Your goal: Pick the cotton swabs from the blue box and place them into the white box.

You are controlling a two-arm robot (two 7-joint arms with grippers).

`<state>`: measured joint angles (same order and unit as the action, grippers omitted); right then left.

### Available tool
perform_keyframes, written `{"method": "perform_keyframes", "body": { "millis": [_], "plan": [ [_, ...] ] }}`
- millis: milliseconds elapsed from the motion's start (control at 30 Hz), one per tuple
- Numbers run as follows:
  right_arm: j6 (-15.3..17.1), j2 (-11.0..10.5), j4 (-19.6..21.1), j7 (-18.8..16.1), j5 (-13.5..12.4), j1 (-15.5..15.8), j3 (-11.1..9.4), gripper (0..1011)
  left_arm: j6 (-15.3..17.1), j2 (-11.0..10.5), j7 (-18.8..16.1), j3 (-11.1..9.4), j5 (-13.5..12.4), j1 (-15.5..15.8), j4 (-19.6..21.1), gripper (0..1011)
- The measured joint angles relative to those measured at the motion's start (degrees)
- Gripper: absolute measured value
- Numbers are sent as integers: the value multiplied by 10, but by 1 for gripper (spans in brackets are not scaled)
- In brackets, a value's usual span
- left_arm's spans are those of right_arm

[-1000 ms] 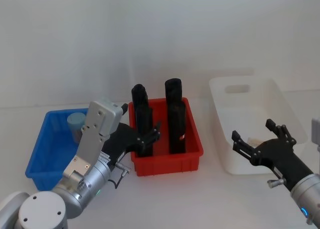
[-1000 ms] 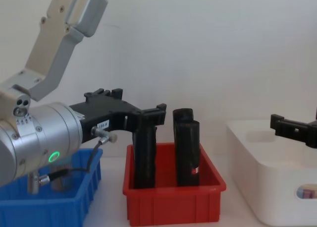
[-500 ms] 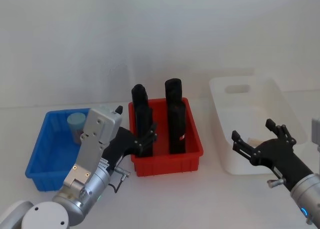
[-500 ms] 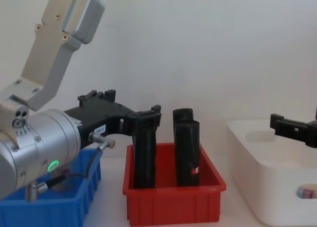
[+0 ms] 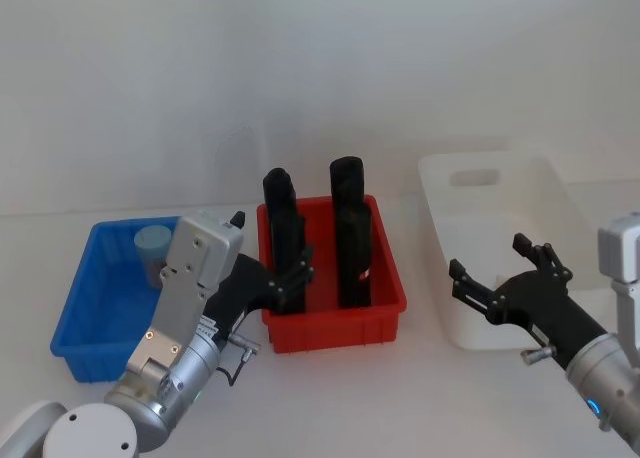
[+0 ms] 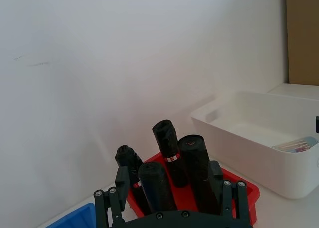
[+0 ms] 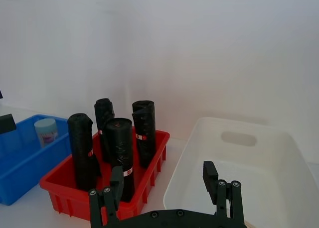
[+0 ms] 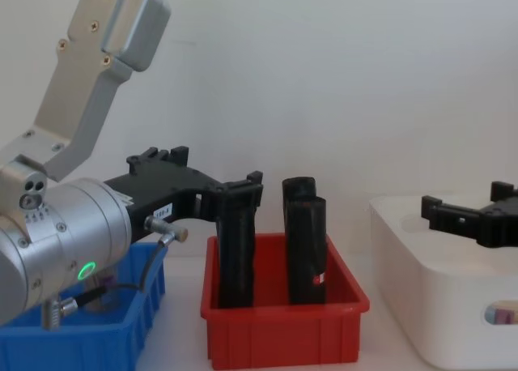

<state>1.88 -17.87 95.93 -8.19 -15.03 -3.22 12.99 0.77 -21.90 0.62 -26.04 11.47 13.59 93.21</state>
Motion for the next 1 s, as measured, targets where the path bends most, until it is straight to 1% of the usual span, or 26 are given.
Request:
{"method": "perform_keyframes", "body": {
  "millis": [133, 200, 267, 300, 333, 400, 433, 567, 633, 667, 733, 767, 1000],
  "plan": [
    [-1, 8, -30, -21, 7, -23, 2, 1001, 0, 0, 0, 0, 0, 0, 0, 1003],
    [-4, 17, -58, -42, 15, -44, 4, 1001, 0, 0, 0, 0, 0, 0, 0, 1004],
    [-6, 21, -72, -51, 19, -55, 6, 1001, 0, 0, 0, 0, 0, 0, 0, 1004],
    [-8, 26, -88, -62, 24, -66, 7, 1001, 0, 0, 0, 0, 0, 0, 0, 1003],
    [-8, 26, -88, -62, 24, -66, 7, 1001, 0, 0, 0, 0, 0, 0, 0, 1004],
    [-14, 36, -123, -81, 32, -91, 10, 1001, 0, 0, 0, 0, 0, 0, 0, 1004],
    [-14, 36, -123, -81, 32, -91, 10, 1001, 0, 0, 0, 0, 0, 0, 0, 1004],
    [-23, 51, -178, -108, 45, -128, 16, 1001, 0, 0, 0, 0, 0, 0, 0, 1004],
    [-27, 56, -196, -116, 49, -140, 17, 1001, 0, 0, 0, 0, 0, 0, 0, 1004],
    [-32, 62, -217, -125, 54, -154, 19, 1001, 0, 0, 0, 0, 0, 0, 0, 1004],
    [-36, 66, -234, -132, 58, -165, 21, 1001, 0, 0, 0, 0, 0, 0, 0, 1004],
    [-41, 72, -251, -139, 61, -178, 22, 1001, 0, 0, 0, 0, 0, 0, 0, 1004],
    [-58, 90, -323, -165, 74, -222, 30, 1001, 0, 0, 0, 0, 0, 0, 0, 1004]
  ]
}}
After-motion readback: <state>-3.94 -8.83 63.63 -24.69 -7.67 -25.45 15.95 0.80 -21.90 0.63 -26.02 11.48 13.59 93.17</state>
